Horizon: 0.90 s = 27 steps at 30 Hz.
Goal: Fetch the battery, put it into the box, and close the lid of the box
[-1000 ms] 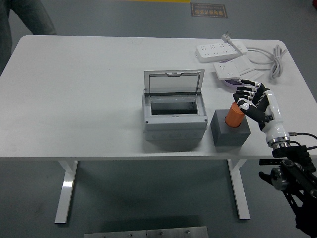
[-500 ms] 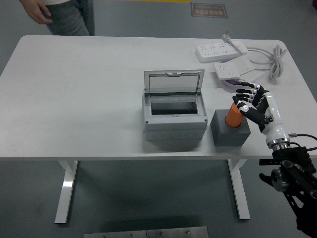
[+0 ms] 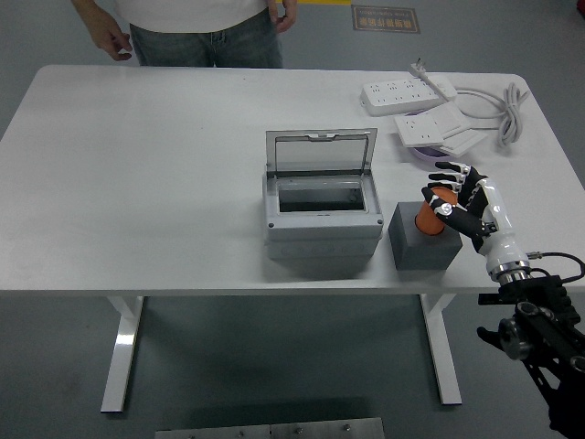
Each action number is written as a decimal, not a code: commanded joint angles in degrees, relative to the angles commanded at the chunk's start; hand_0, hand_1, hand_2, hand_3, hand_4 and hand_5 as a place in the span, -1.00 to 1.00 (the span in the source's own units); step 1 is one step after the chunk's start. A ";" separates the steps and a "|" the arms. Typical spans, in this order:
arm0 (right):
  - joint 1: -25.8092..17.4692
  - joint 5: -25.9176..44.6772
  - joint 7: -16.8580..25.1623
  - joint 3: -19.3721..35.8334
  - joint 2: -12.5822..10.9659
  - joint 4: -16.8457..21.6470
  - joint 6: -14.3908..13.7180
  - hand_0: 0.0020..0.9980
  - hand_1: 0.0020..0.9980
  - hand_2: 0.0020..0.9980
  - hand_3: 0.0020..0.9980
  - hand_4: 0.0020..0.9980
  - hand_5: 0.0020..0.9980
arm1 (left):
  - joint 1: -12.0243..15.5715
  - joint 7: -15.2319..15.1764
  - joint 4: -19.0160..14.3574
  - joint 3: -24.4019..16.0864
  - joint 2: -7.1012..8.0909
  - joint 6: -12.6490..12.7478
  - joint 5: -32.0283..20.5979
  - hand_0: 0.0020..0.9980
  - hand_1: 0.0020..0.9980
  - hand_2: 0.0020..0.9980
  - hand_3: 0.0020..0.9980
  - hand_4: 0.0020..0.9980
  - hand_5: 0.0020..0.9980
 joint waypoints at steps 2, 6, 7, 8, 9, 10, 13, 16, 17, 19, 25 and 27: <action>0.02 -0.08 -0.02 -0.06 -0.03 0.02 -0.03 0.02 0.19 0.22 0.37 0.57 -0.85 | -0.05 -0.01 0.01 -0.03 0.01 -0.02 0.10 0.27 0.40 0.15 0.08 0.00 -1.00; 0.07 -0.21 -0.05 -0.17 -0.05 -0.03 -0.11 0.03 0.21 0.23 0.38 0.57 -0.85 | -0.16 -0.02 0.01 -0.12 0.07 -0.08 0.33 0.27 0.40 0.15 0.08 0.00 -1.00; 0.09 -0.24 -0.05 -0.24 -0.06 -0.07 -0.13 0.03 0.21 0.23 0.38 0.57 -0.85 | -0.19 -0.01 0.01 -0.13 0.10 -0.10 0.37 0.27 0.40 0.15 0.08 0.00 -1.00; 0.12 -0.27 -0.06 -0.30 -0.07 -0.12 -0.14 0.03 0.21 0.23 0.38 0.57 -0.85 | -0.21 -0.01 0.01 -0.15 0.12 -0.12 0.39 0.27 0.40 0.15 0.08 0.00 -1.00; 0.14 -0.30 -0.06 -0.38 -0.07 -0.18 -0.14 0.03 0.21 0.23 0.38 0.57 -0.85 | -0.23 -0.02 0.01 -0.16 0.14 -0.13 0.41 0.27 0.40 0.15 0.08 0.00 -1.00; 0.19 -0.30 -0.06 -0.52 -0.10 -0.29 -0.13 0.03 0.21 0.23 0.38 0.57 -0.85 | -0.27 -0.02 0.01 -0.18 0.16 -0.15 0.46 0.27 0.40 0.15 0.08 0.00 -1.00; 0.34 -0.28 0.00 -0.99 -0.19 -0.66 -0.13 0.04 0.21 0.24 0.38 0.57 -0.84 | -0.36 -0.05 0.01 -0.21 0.21 -0.20 0.59 0.27 0.40 0.15 0.08 0.00 -1.00; 0.44 -0.15 0.25 -1.32 -0.29 -1.08 -0.25 0.05 0.22 0.24 0.38 0.57 -0.83 | -0.46 -0.07 0.01 -0.29 0.24 -0.27 0.77 0.27 0.40 0.15 0.08 0.00 -1.00; 0.44 -0.08 0.40 -1.35 -0.30 -1.16 -0.32 0.05 0.22 0.24 0.38 0.57 -0.83 | -0.48 -0.07 0.01 -0.31 0.25 -0.28 0.82 0.27 0.40 0.15 0.08 0.00 -1.00; 0.41 0.06 0.72 -1.35 -0.30 -1.28 -0.48 0.05 0.22 0.24 0.38 0.57 -0.83 | -0.48 -0.08 0.01 -0.36 0.29 -0.29 0.90 0.27 0.40 0.15 0.08 0.00 -1.00; 0.26 0.51 1.56 -1.31 -0.27 -1.55 -0.95 0.08 0.21 0.23 0.36 0.57 -0.83 | -0.38 -0.05 -0.03 -0.50 0.35 -0.21 1.08 0.27 0.40 0.15 0.08 0.00 -1.00; 0.23 0.65 1.77 -1.31 -0.25 -1.64 -1.10 0.08 0.21 0.23 0.36 0.57 -0.83 | -0.36 -0.05 -0.05 -0.50 0.35 -0.16 1.07 0.27 0.40 0.15 0.08 0.00 -1.00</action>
